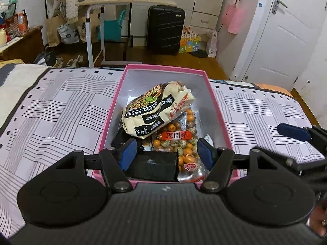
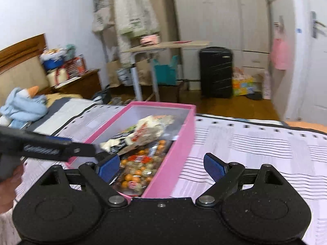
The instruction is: Organize snacks
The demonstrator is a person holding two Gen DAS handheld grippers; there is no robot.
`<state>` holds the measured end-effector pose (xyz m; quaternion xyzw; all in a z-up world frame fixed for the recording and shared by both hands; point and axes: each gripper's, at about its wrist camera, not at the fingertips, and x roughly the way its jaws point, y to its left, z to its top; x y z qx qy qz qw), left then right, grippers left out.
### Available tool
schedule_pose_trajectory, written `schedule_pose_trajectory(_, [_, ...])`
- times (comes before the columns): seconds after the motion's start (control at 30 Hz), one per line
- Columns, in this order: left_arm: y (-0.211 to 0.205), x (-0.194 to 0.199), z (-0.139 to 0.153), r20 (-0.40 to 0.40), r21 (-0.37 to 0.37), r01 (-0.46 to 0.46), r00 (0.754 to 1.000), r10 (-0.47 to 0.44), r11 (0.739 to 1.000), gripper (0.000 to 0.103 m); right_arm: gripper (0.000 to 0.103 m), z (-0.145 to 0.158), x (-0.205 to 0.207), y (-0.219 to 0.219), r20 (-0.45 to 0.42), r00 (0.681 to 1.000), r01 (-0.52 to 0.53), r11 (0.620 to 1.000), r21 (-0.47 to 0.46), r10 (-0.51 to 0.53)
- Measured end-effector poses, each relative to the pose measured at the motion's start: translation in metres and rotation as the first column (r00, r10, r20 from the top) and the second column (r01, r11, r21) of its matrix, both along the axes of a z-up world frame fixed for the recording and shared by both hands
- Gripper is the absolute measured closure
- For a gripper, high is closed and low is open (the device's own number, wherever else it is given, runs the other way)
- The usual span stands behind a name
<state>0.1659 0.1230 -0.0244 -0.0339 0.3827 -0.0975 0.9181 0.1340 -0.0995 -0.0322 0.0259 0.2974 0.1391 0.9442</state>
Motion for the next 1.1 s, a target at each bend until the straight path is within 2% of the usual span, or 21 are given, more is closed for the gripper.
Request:
schedule_pose_trajectory(0.07, [-0.004,-0.013,0.01,0.029,0.002,0.008,1.0,-0.008,1.0,0.038,0.01,0.01,-0.009,-0.005,0.01,0.999,0.035,0.999,-0.023,-0.034])
schedule_pose_trajectory(0.2, [-0.013,-0.037,0.03,0.083,-0.008,0.031,0.996,-0.031,0.999,0.038,0.006,0.025,-0.034,-0.015,0.093,0.993,0.086,0.993,-0.075,-0.079])
schedule_pose_trajectory(0.33, [-0.027,-0.06,0.045,0.118,-0.001,0.056,0.991,-0.056,0.998,0.036,0.005,0.036,-0.056,-0.029,0.116,0.986,0.126,0.991,-0.053,-0.119])
schedule_pose_trajectory(0.5, [-0.042,-0.083,0.051,0.133,0.003,0.068,0.989,-0.068,0.998,0.034,0.005,0.04,-0.07,-0.046,0.062,0.983,0.176,0.984,-0.007,-0.175])
schedule_pose_trajectory(0.87, [-0.055,-0.107,0.039,0.11,0.012,0.094,0.989,-0.095,0.995,0.032,0.005,0.029,-0.102,-0.047,-0.023,0.961,0.271,0.958,-0.094,-0.274])
schedule_pose_trajectory(1.1, [-0.064,-0.116,0.033,0.111,0.05,0.103,0.988,-0.108,0.993,0.017,0.005,0.018,-0.108,-0.048,-0.059,0.957,0.278,0.957,-0.089,-0.283])
